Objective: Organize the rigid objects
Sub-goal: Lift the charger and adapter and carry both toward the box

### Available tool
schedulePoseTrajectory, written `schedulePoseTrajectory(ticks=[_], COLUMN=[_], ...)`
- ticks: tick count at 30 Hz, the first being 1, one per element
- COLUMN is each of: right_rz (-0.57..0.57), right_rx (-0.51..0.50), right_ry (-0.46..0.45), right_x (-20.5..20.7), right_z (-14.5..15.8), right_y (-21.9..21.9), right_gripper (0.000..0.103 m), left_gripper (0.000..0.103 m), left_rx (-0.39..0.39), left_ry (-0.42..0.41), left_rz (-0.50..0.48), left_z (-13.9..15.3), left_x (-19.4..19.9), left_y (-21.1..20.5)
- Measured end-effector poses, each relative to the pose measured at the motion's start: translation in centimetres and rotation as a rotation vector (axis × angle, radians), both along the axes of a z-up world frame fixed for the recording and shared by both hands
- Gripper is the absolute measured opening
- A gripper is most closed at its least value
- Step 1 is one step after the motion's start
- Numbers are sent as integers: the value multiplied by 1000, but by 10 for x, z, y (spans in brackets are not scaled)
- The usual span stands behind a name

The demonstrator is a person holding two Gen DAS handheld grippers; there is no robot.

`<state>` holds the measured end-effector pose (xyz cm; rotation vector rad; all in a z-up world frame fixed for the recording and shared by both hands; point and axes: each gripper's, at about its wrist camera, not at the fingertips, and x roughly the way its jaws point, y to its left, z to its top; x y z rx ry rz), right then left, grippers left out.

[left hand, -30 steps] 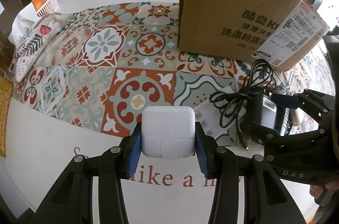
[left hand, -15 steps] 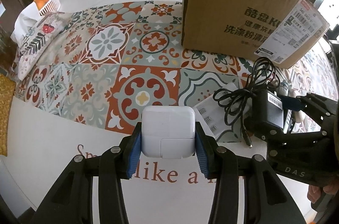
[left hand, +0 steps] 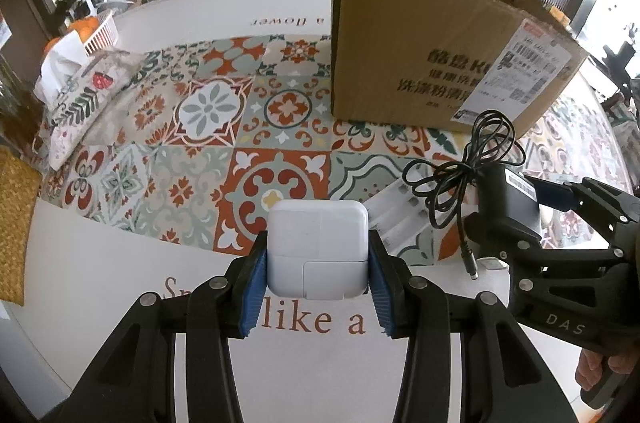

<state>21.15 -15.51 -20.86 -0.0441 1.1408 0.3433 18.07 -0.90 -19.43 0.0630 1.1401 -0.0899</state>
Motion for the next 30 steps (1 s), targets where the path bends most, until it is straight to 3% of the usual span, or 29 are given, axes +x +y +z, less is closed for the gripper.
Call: schedulePoseTrajectory(ticks=[18, 30], right_rz=[-134, -238], right_rx=[34, 33], right_ry=[-188, -286], right_x=[-16, 4], right_z=[92, 138], right_y=[-21, -45], right_gripper=[68, 68], left_gripper=[45, 45], left_rx=[-55, -77], left_ry=[-201, -303], left_rz=[-113, -199], left_z=[86, 134], left_x=[0, 32], left_y=[-17, -37])
